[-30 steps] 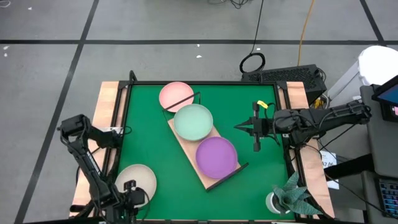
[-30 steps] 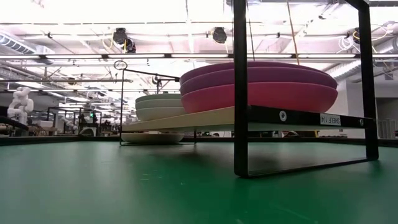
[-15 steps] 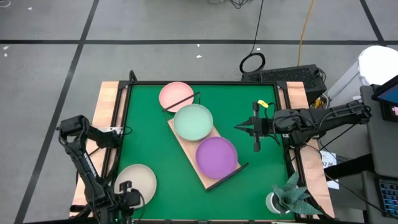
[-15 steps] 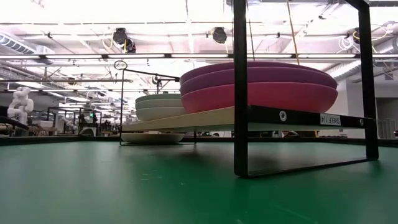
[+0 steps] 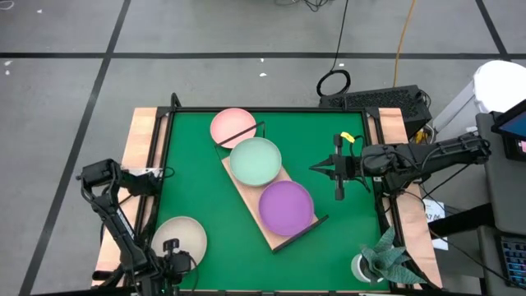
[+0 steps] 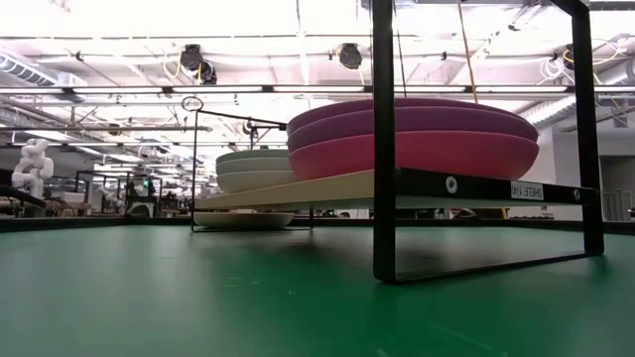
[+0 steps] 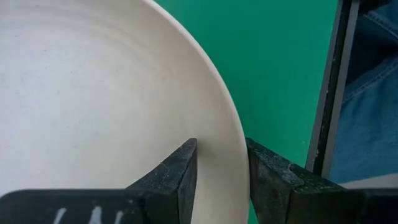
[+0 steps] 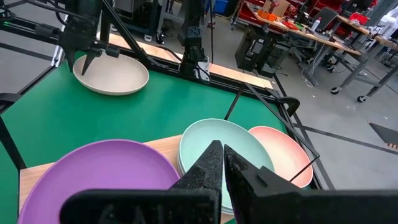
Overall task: Place and stack plates onto a shelf
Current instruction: Stack the white plate on top of the green plate on the shelf
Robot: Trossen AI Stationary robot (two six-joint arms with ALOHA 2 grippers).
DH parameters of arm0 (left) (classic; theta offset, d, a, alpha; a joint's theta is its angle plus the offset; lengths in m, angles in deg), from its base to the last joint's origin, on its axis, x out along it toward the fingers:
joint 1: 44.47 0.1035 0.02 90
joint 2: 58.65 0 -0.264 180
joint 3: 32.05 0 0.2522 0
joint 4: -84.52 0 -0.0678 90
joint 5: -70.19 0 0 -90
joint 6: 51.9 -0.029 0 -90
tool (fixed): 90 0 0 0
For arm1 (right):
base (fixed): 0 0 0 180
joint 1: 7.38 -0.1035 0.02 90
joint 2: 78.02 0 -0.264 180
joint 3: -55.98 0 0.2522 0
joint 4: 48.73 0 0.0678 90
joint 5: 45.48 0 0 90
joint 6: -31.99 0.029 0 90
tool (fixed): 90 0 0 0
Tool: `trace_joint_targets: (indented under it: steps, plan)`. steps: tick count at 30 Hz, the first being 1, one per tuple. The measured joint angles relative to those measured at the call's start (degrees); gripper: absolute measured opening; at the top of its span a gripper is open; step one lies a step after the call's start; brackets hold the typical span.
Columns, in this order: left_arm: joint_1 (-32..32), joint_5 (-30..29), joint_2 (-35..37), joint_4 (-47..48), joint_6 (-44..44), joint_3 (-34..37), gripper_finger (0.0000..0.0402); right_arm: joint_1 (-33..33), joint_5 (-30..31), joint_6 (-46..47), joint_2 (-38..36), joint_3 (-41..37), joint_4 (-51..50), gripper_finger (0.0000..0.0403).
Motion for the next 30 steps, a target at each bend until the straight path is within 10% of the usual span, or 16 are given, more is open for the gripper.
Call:
trace_joint_targets:
  steps: [13, 30]
  plan:
    - [0.84, 0.38, 0.28, -0.11, -4.99, -0.13, 0.0014, 0.0, -0.02, 0.0, -0.01, 0.0, 0.0, 0.0]
    - [7.18, -0.4, 4.67, 24.96, -20.47, -10.05, 0.0011, 0.0, -0.04, 0.0, 0.01, -0.02, -0.02, 0.0]
